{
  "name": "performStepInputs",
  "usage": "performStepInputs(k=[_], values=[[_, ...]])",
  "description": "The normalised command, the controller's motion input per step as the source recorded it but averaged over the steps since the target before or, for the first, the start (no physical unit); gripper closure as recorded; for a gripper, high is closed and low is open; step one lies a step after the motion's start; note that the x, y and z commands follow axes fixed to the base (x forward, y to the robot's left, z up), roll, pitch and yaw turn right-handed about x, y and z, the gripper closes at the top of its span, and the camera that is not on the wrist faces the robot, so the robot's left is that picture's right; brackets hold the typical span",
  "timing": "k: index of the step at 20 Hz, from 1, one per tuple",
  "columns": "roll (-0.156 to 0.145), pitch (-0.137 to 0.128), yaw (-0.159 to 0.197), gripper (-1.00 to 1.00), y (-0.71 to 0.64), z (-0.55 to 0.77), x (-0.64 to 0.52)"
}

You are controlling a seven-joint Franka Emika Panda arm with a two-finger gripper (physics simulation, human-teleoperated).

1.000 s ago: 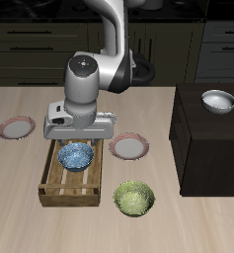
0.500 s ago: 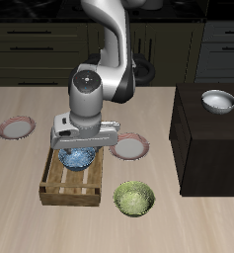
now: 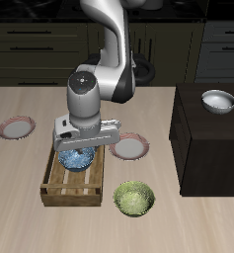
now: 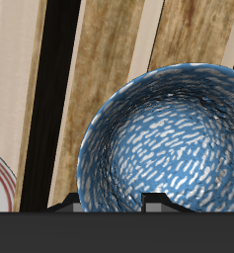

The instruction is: Stack the blue bowl on the green bowl

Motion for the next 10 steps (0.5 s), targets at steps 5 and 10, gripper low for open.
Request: performStepInputs(k=[5, 10], values=[[0.035, -0.021, 0.001, 1.00, 0.09, 0.12, -0.02], [0.014, -0.045, 0.008, 1.00, 0.03, 0.28, -0.01]])
